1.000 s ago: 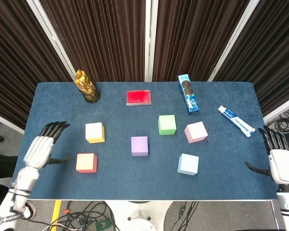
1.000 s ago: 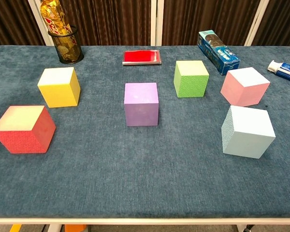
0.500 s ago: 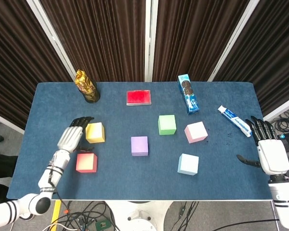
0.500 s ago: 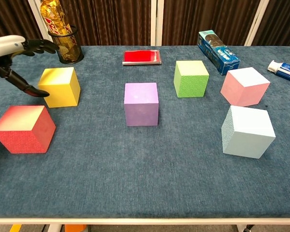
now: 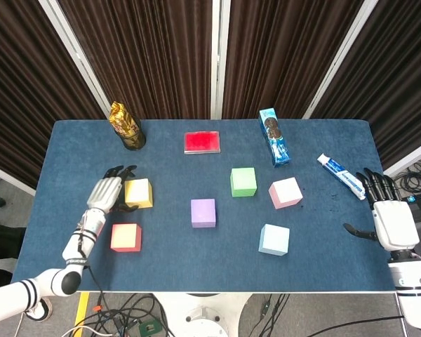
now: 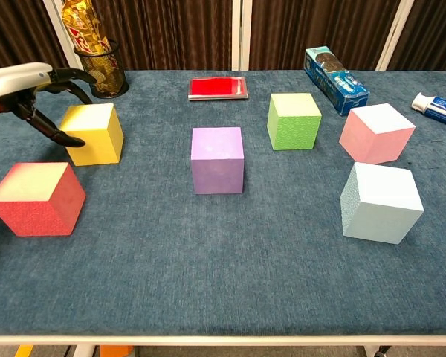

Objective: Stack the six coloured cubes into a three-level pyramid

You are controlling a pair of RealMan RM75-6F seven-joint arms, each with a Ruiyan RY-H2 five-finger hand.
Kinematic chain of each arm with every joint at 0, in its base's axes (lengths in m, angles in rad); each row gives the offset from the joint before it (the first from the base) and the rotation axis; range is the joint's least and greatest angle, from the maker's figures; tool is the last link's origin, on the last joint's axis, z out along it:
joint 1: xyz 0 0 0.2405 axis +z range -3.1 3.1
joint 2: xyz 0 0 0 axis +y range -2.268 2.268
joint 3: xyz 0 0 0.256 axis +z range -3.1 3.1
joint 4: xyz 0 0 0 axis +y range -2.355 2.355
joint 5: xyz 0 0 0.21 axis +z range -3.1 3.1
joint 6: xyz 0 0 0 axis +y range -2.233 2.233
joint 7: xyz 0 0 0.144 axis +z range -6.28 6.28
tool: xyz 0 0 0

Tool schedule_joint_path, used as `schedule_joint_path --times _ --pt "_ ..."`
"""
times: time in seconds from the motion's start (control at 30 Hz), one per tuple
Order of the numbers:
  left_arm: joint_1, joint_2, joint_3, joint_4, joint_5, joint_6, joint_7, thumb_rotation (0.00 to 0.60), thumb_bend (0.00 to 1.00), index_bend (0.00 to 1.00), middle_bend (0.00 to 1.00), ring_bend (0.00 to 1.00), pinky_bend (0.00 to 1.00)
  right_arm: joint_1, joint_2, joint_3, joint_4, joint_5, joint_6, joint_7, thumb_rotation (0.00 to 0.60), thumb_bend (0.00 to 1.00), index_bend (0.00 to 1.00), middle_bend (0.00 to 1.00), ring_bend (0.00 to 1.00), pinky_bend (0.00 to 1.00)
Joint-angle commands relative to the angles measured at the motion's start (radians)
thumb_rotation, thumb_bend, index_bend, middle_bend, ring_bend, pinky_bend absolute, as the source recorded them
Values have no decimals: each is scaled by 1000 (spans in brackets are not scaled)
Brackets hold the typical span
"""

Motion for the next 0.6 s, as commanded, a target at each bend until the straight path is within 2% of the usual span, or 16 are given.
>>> schedule_joint_path --times 0.03,0.13,0.3,0.43,0.6 --pt "-11 -21 0 25 -10 -6 -3 600 193 101 306 1 44 -1 0 -1 3 3 3 2 600 0 0 0 0 0" --pt "-11 -32 -2 24 2 18 -6 600 246 131 402 33 61 -3 2 0 11 10 4 7 600 0 0 0 0 0" --pt "-9 -17 3 -47 48 67 10 600 297 149 473 74 78 1 7 4 27 29 -8 25 600 0 0 0 0 0" --pt "11 3 4 -157 68 137 42 600 299 149 488 89 80 4 13 12 35 33 -4 38 600 0 0 0 0 0" --pt "24 1 46 -243 92 189 129 600 299 147 496 95 81 5 13 11 48 36 -7 53 600 0 0 0 0 0"
